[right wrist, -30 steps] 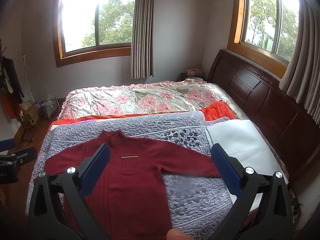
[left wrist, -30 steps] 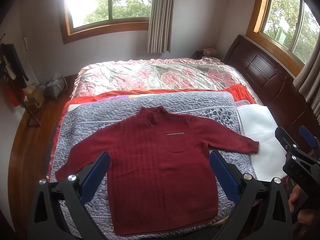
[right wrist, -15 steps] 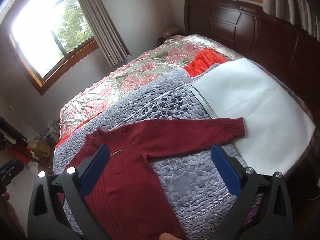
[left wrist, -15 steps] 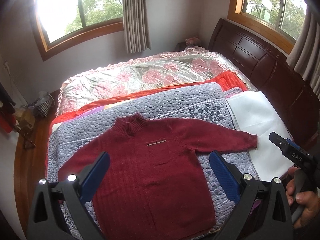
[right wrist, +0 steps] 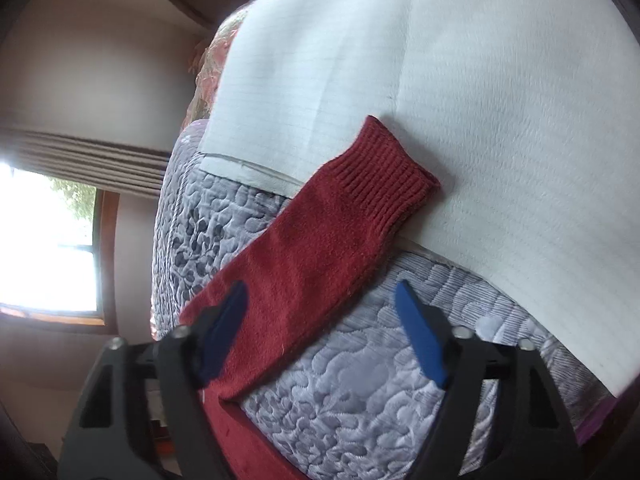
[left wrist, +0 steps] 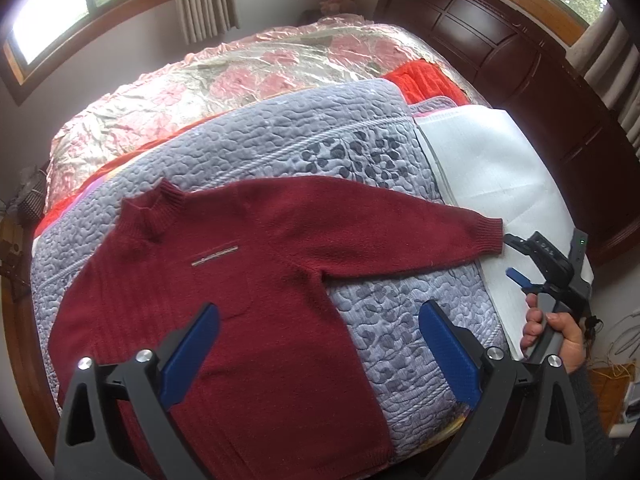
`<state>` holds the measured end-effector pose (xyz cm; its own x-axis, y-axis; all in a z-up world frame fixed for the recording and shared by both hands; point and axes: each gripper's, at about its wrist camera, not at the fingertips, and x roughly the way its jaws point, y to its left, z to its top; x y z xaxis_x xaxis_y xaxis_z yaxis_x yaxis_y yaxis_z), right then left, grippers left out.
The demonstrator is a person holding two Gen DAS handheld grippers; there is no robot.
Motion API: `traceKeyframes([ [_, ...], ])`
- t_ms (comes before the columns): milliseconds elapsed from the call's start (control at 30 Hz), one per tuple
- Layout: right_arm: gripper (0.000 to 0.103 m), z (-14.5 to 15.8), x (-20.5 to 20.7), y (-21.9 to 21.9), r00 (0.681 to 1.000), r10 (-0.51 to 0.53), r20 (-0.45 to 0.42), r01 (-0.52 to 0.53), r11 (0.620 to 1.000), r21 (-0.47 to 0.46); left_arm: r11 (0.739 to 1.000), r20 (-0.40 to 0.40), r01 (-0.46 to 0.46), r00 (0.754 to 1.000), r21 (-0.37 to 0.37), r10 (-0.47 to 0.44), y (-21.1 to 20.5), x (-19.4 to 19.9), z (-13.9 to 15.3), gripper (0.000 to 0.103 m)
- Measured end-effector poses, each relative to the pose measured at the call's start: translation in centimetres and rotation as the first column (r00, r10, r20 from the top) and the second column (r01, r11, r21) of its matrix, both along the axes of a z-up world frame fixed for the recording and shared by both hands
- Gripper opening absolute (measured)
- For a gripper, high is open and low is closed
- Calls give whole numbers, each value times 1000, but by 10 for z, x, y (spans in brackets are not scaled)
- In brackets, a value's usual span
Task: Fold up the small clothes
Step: 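Reach the right tool to the sweater's sleeve cuff and grasp it, then lift the sleeve with the right tool and carry it across the sweater body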
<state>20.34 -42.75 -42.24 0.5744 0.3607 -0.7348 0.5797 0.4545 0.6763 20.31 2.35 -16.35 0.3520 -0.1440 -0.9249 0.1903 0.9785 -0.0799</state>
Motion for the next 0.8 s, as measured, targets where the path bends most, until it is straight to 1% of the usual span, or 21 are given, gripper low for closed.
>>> traceKeyframes([
  [33, 52, -19, 2, -6, 1000, -22, -3, 22, 998, 62, 1000, -8, 10, 1000, 3, -10, -8, 3, -7, 99],
  [67, 52, -34, 2, -11, 999, -47, -5, 47, 994, 95, 1000, -19, 20, 1000, 5, -19, -14, 5, -14, 99],
  [133, 52, -51, 5, -18, 997, -72, -14, 73, 995, 73, 999, -44, 35, 998, 14, -34, -23, 7, -28, 99],
  [200, 52, -61, 6, -21, 996, -86, -20, 87, 994, 66, 999, -66, 41, 997, 24, -39, -29, 8, -41, 99],
  [300, 52, -73, 8, -25, 995, -98, 3, 98, 992, 83, 999, -101, 42, 994, 32, -38, -33, 7, -57, 99],
  [400, 55, -78, 9, -26, 994, -107, 39, 102, 989, 106, 998, -115, 43, 993, 37, -39, -31, 6, -67, 99],
  [500, 52, -79, 12, -23, 992, -106, 75, 97, 989, 114, 999, -124, 41, 992, 34, -37, -26, 4, -73, 99],
  [600, 48, -85, 14, -22, 987, -131, 93, 116, 982, 148, 999, -128, 35, 991, 28, -31, -21, 0, -76, 99],
  [633, 41, -86, 13, -24, 985, -136, 103, 118, 980, 160, 999, -128, 32, 991, 27, -28, -19, -1, -77, 99],
  [667, 30, -86, 14, -24, 984, -138, 113, 118, 979, 166, 999, -128, 29, 991, 27, -25, -17, -2, -78, 99],
  [700, 25, -87, 15, -25, 984, -137, 116, 116, 979, 169, 999, -129, 26, 991, 24, -22, -16, -3, -79, 99],
  [733, 16, -86, 16, -25, 983, -135, 124, 113, 978, 173, 1000, -132, 23, 991, 20, -20, -14, -5, -80, 99],
  [767, 12, -85, 18, -24, 983, -131, 131, 108, 980, 169, 1000, -135, 20, 991, 17, -17, -13, -7, -80, 99],
  [800, 12, -81, 19, -24, 982, -127, 137, 104, 981, 163, 1000, -143, 18, 990, 17, -16, -12, -8, -81, 99],
])
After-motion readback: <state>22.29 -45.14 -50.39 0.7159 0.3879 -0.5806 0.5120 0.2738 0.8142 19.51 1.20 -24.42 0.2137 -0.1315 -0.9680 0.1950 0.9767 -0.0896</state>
